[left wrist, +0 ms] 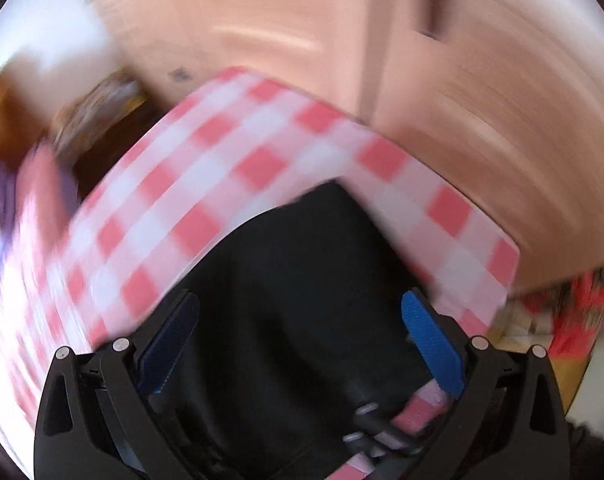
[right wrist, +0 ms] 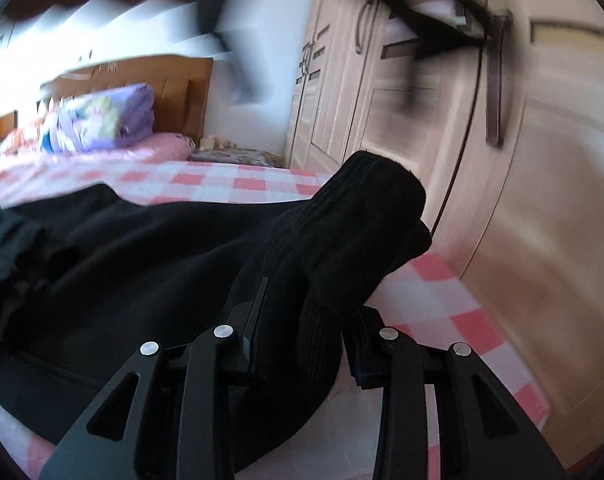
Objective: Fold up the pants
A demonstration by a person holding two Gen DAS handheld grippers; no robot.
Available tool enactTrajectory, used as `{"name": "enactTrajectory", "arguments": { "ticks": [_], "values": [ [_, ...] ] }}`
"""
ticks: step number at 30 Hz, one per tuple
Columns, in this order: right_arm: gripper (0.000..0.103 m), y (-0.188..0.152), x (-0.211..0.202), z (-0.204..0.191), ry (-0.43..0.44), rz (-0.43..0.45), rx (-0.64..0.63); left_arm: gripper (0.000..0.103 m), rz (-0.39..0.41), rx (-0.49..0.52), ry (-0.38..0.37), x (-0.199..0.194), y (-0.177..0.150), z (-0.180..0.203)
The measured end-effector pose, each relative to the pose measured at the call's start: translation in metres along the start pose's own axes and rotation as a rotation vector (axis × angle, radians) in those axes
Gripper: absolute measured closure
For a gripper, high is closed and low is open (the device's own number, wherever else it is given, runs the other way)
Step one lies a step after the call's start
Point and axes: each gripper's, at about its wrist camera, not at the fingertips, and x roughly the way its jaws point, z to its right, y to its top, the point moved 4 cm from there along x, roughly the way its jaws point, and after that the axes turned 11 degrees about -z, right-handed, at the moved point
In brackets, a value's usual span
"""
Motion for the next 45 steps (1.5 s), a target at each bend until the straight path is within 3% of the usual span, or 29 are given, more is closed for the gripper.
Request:
{"name": "enactTrajectory", "arguments": {
  "ticks": [3,7,10,13,14,15,16,17,18,19,21,26,30,35,38,42,45],
  "values": [
    [0.069,0.0,-0.004,-0.007,-0.025,0.016,-0.04,0.002,-0.126,0.13,0.109,0.014,0.024,0.047],
    [0.069,0.002,-0.008,-0.011,-0.026,0.024,-0.053,0.002,-0.306,0.236,0.407,0.06,0.032,0.068],
    [0.069,0.001,-0.008,-0.011,-0.023,0.03,-0.058,0.002,-0.391,0.238,0.505,0.085,0.031,0.058],
    [0.069,-0.001,-0.008,-0.011,-0.027,0.032,-0.061,0.002,-0.484,0.265,0.529,0.11,0.023,0.049],
    [0.069,-0.002,-0.007,-0.012,-0.023,0.027,-0.065,0.005,-0.495,0.276,0.55,0.116,0.02,0.045],
    [0.069,-0.003,-0.007,-0.013,-0.027,0.028,-0.069,0.03,-0.496,0.275,0.556,0.118,0.018,0.041],
    [0.068,-0.004,-0.008,-0.014,-0.032,0.034,-0.075,0.053,-0.51,0.25,0.506,0.119,0.015,0.038],
    [0.068,-0.004,-0.011,-0.016,-0.033,0.041,-0.082,0.062,-0.516,0.22,0.427,0.118,0.013,0.034],
    [0.06,-0.003,-0.013,-0.017,-0.035,0.043,-0.084,0.068,-0.5,0.208,0.389,0.115,0.013,0.033],
    [0.04,-0.003,-0.016,-0.018,-0.026,0.045,-0.086,0.071,-0.472,0.207,0.375,0.11,0.013,0.029],
    [0.018,-0.007,-0.026,-0.02,0.042,0.057,-0.101,0.073,-0.448,0.193,0.347,0.102,0.011,0.022],
    [0.017,-0.027,-0.034,-0.008,0.213,-0.028,0.03,0.074,-0.383,0.166,0.268,0.073,-0.001,0.003],
    [0.015,-0.027,-0.038,-0.022,0.263,-0.042,0.015,0.074,-0.292,0.131,0.196,0.041,-0.02,-0.01],
    [0.014,-0.025,-0.034,-0.045,0.279,-0.094,-0.024,0.075,-0.13,-0.009,0.029,-0.017,-0.065,-0.056],
    [0.014,-0.022,-0.035,-0.056,0.275,-0.112,-0.036,0.075,-0.017,-0.104,-0.051,-0.054,-0.11,-0.095],
    [0.014,-0.014,-0.043,-0.073,0.263,-0.084,-0.068,0.077,0.134,-0.261,-0.171,-0.087,-0.192,-0.139],
    [0.013,-0.011,-0.053,-0.091,0.26,-0.056,-0.111,0.078,0.25,-0.427,-0.267,-0.089,-0.277,-0.18]
  ]
}}
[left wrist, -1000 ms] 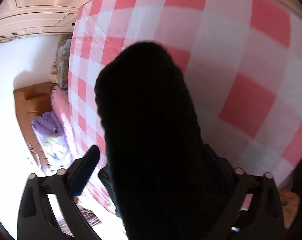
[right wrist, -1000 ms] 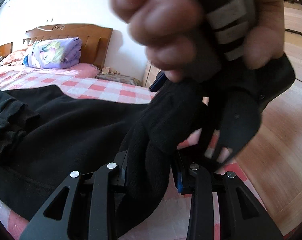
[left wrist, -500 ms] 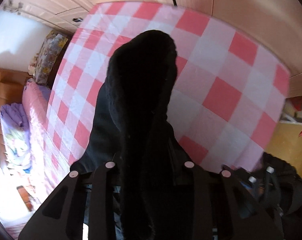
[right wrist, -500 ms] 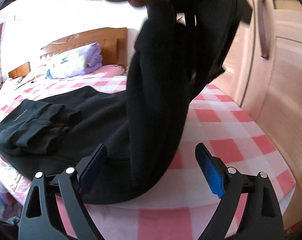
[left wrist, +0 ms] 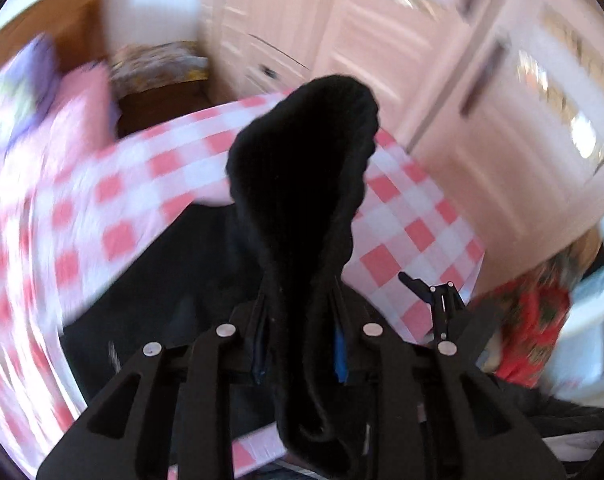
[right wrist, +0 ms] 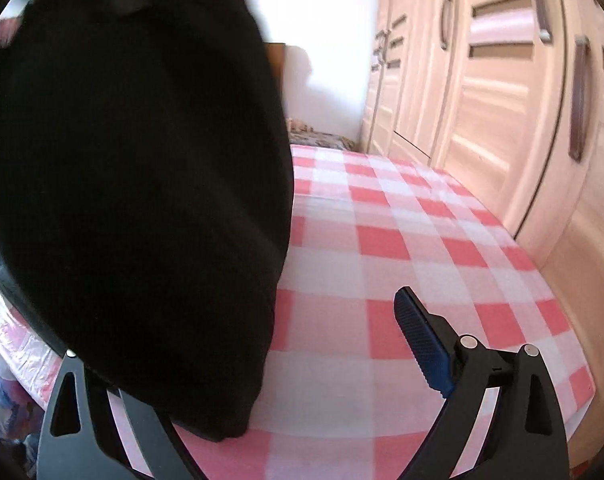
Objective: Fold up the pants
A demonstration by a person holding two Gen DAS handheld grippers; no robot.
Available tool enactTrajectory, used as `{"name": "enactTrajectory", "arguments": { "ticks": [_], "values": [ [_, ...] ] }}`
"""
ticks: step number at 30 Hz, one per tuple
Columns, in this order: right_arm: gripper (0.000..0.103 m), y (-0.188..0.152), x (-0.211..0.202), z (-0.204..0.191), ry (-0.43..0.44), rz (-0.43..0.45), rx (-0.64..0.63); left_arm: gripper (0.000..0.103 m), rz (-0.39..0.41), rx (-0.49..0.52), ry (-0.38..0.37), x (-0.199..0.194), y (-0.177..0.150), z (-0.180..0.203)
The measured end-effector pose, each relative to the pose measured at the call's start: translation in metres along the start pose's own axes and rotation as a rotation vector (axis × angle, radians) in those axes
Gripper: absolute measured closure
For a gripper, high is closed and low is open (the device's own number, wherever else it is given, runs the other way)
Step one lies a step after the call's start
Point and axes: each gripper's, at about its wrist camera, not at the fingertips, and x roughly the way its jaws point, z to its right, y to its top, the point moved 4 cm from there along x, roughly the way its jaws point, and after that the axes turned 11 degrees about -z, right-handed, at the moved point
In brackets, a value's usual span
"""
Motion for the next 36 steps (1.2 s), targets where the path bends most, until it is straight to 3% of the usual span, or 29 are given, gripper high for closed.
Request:
{"name": "enactTrajectory", "arguments": {
  "ticks": [3,6,8,10,12,14,15,16,18,19,22,24,27,29,32,36],
  "values": [
    [0.013,0.0,-0.004,-0.021,0.009,0.013,-0.047,0.084,0.08,-0.154,-0.074,-0.011,-0.051,-0.061],
    [0.012,-0.001,-0.003,-0.037,-0.033,0.024,-0.077,0.096,0.179,-0.387,-0.103,-0.003,-0.105,-0.157],
    [0.012,-0.001,-0.005,-0.04,-0.043,0.04,-0.09,0.097,0.187,-0.482,-0.183,0.013,-0.128,-0.198],
    [0.011,0.0,0.001,-0.037,-0.046,0.017,-0.088,0.097,0.197,-0.561,-0.208,0.029,-0.15,-0.225],
    [0.01,0.0,0.003,-0.034,-0.041,0.019,-0.081,0.091,0.228,-0.555,-0.314,0.036,-0.162,-0.216],
    [0.01,0.0,0.005,-0.033,-0.041,0.021,-0.077,0.054,0.287,-0.527,-0.384,0.032,-0.159,-0.194],
    [0.01,0.0,0.005,-0.034,-0.041,0.02,-0.072,0.021,0.311,-0.522,-0.395,0.027,-0.156,-0.185],
    [0.01,0.001,0.01,-0.032,-0.04,0.017,-0.067,0.011,0.334,-0.508,-0.408,0.023,-0.15,-0.172],
    [0.01,0.002,0.014,-0.03,-0.035,0.013,-0.063,0.011,0.299,-0.452,-0.412,0.029,-0.133,-0.149],
    [0.01,0.002,0.015,-0.029,-0.035,0.012,-0.064,0.011,0.241,-0.444,-0.385,0.038,-0.123,-0.141],
    [0.01,0.002,0.014,-0.03,-0.028,0.006,-0.07,0.011,0.094,-0.503,-0.348,0.068,-0.112,-0.137],
    [0.01,0.001,0.014,-0.03,-0.024,0.007,-0.072,0.011,0.051,-0.506,-0.345,0.081,-0.115,-0.134],
    [0.01,0.0,0.015,-0.029,-0.01,0.009,-0.057,0.01,0.041,-0.493,-0.291,0.087,-0.111,-0.125],
    [0.01,0.0,0.015,-0.028,-0.003,0.012,-0.053,0.011,0.045,-0.491,-0.341,0.085,-0.107,-0.118],
    [0.01,-0.001,0.015,-0.028,0.005,0.013,-0.052,0.013,0.012,-0.468,-0.258,0.089,-0.101,-0.111],
    [0.01,-0.001,0.015,-0.028,0.009,0.012,-0.053,0.013,-0.04,-0.449,-0.227,0.101,-0.11,-0.115]
  ]
}}
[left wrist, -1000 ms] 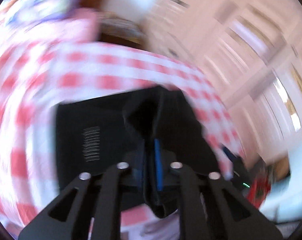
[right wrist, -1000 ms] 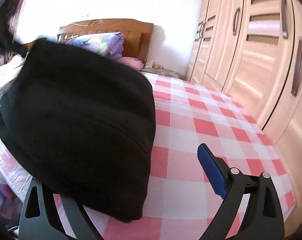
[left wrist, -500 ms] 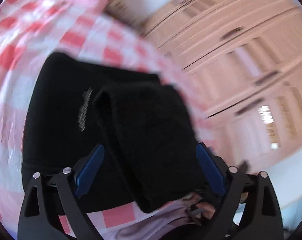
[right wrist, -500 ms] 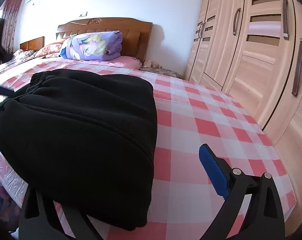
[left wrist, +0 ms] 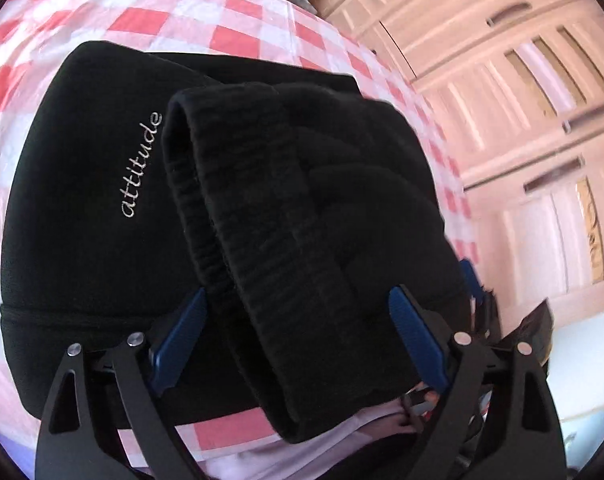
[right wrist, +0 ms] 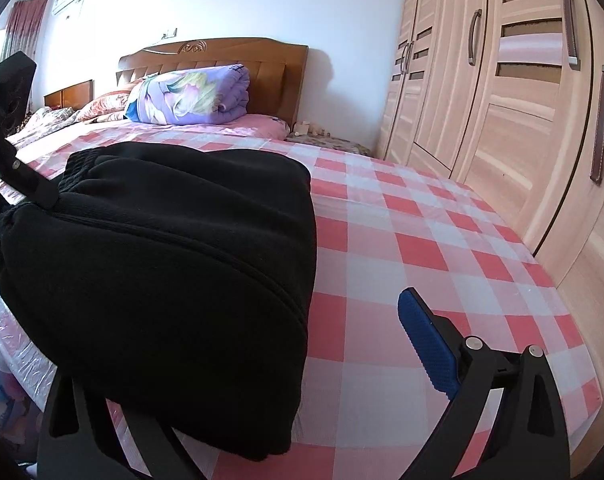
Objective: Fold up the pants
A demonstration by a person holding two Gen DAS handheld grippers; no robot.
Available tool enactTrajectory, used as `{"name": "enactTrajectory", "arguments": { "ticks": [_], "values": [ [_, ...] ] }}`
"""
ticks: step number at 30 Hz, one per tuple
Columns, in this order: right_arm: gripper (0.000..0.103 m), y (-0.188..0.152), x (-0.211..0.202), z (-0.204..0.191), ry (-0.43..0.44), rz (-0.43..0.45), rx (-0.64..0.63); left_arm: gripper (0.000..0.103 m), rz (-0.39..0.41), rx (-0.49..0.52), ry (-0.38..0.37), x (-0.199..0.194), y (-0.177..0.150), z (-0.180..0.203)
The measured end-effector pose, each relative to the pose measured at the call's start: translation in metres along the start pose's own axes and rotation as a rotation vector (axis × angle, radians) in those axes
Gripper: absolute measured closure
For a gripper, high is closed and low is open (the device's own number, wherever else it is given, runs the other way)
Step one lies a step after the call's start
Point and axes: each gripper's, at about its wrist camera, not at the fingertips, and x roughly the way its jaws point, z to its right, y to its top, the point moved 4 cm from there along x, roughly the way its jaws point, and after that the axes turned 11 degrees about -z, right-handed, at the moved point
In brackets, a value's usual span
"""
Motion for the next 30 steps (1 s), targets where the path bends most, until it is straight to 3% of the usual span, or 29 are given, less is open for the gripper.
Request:
{"name": "enactTrajectory", "arguments": {
  "ticks": [3,5,6,7,9,11,13,15,17,18,21,26,30],
  "values": [
    [0.01,0.0,0.0,0.0,0.004,0.001,0.001,0.013,0.013,0.003,-0.037,-0.005,-0.009,0.001],
    [0.01,-0.001,0.0,0.001,0.011,0.005,0.011,0.016,-0.001,-0.017,-0.127,-0.005,-0.013,0.001],
    [0.009,-0.001,0.001,0.001,0.014,0.005,0.014,0.036,0.001,-0.019,-0.131,-0.006,-0.015,0.002],
    [0.009,-0.001,0.001,0.002,0.017,0.004,0.018,0.05,0.015,-0.011,-0.102,-0.009,-0.016,0.004],
    [0.009,-0.001,0.002,0.003,0.021,0.001,0.022,0.053,0.039,0.004,-0.087,-0.012,-0.014,0.008],
    [0.009,-0.001,0.001,0.002,0.021,0.003,0.019,0.052,0.028,-0.029,-0.105,-0.005,-0.009,0.001],
    [0.009,-0.001,0.001,0.002,0.018,0.005,0.015,0.032,0.027,-0.073,-0.169,-0.001,-0.009,-0.011],
    [0.009,-0.002,0.001,0.002,0.022,0.006,0.018,0.013,0.048,-0.024,-0.215,0.001,-0.011,-0.002],
    [0.009,-0.002,0.002,0.002,0.024,0.009,0.023,0.024,0.064,-0.002,-0.124,0.002,-0.012,0.008],
    [0.009,-0.002,0.002,0.003,0.025,0.01,0.023,0.055,0.068,0.013,-0.051,0.004,-0.011,0.011],
    [0.009,-0.005,0.001,0.006,0.023,0.016,0.022,0.076,0.114,0.049,-0.016,-0.005,-0.011,0.023],
    [0.007,-0.014,-0.004,0.017,0.045,0.037,0.073,0.079,0.225,0.14,-0.076,-0.055,-0.009,0.064],
    [0.007,-0.015,-0.011,0.019,0.05,0.062,0.087,0.08,0.276,0.199,-0.076,-0.088,-0.003,0.096]
  ]
}}
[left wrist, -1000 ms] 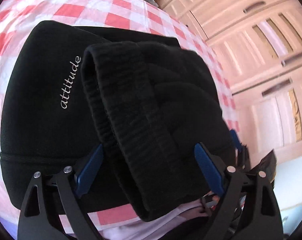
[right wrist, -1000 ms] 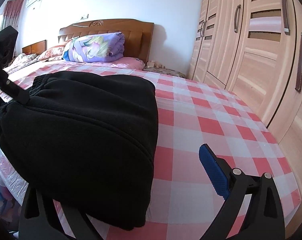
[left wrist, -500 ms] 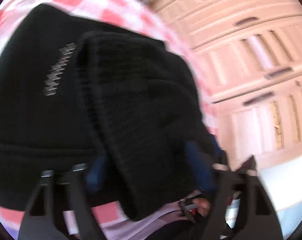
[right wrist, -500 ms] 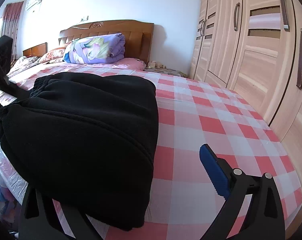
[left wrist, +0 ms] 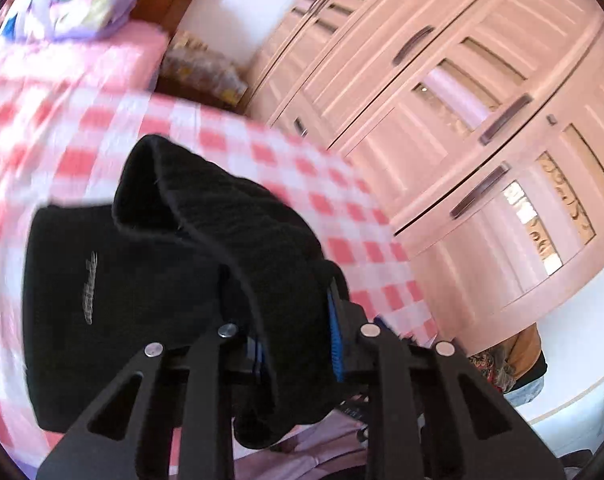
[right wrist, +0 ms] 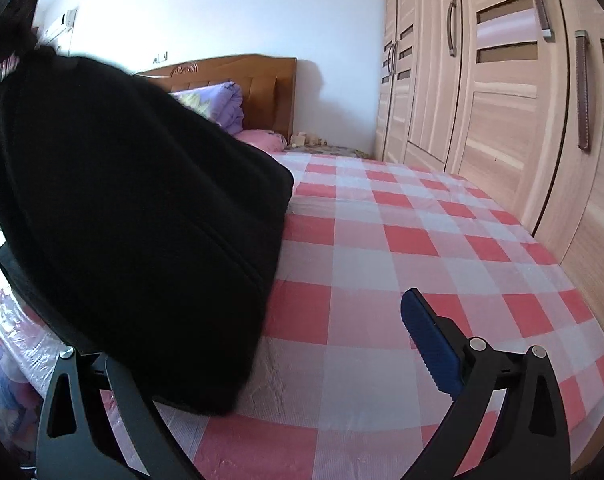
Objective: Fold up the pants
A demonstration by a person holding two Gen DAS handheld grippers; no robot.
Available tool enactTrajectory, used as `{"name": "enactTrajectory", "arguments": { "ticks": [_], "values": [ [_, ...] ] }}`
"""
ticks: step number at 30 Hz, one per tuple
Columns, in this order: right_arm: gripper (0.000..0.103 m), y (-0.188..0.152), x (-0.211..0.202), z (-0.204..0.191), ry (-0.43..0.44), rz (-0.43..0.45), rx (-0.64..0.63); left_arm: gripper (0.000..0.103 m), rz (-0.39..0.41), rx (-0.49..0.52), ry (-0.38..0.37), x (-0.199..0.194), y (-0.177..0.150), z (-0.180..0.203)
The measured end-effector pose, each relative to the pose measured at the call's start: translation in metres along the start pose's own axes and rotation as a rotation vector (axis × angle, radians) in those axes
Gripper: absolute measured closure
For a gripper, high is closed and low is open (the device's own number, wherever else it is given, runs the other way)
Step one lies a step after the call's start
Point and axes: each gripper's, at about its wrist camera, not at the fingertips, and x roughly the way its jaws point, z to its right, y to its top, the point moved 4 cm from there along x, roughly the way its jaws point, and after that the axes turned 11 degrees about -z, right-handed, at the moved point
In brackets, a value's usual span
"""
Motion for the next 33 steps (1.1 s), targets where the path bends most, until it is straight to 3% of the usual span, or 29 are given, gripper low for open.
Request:
{"name": "enactTrajectory", "arguments": {
  "ticks": [4,7,10,16,20,22,23,25,30,33],
  "values": [
    [0.007,0.008,-0.009,-0.006,0.015,0.046,-0.017,0.08,0.028,0.037,0.007,-0.025,0.014,0.015],
    [0.007,0.012,-0.015,-0.017,0.005,0.075,-0.05,0.08,0.042,0.012,0.017,-0.034,0.021,0.008],
    [0.007,0.015,-0.018,-0.029,-0.004,0.095,-0.095,0.08,0.043,-0.052,0.003,-0.043,0.016,-0.022],
    [0.007,0.012,-0.03,-0.072,-0.149,0.181,-0.311,0.08,0.007,-0.22,-0.03,-0.042,-0.01,-0.118],
    [0.007,-0.002,-0.034,-0.093,-0.216,0.24,-0.448,0.08,-0.015,-0.266,-0.057,-0.03,-0.027,-0.157],
    [0.007,-0.005,-0.015,-0.093,-0.324,0.172,-0.491,0.08,-0.01,-0.256,-0.062,-0.03,-0.031,-0.16],
    [0.007,-0.005,-0.008,-0.09,-0.336,0.142,-0.494,0.08,0.0,-0.25,-0.063,-0.032,-0.031,-0.16],
    [0.007,-0.004,-0.006,-0.083,-0.309,0.112,-0.47,0.08,0.021,-0.241,-0.058,-0.036,-0.029,-0.159],
    [0.007,0.005,-0.025,-0.081,-0.337,0.203,-0.474,0.08,0.045,-0.228,-0.008,-0.047,-0.029,-0.161],
    [0.006,0.002,-0.007,-0.075,-0.283,0.124,-0.452,0.08,0.053,-0.248,-0.015,-0.052,-0.031,-0.169]
  ]
}}
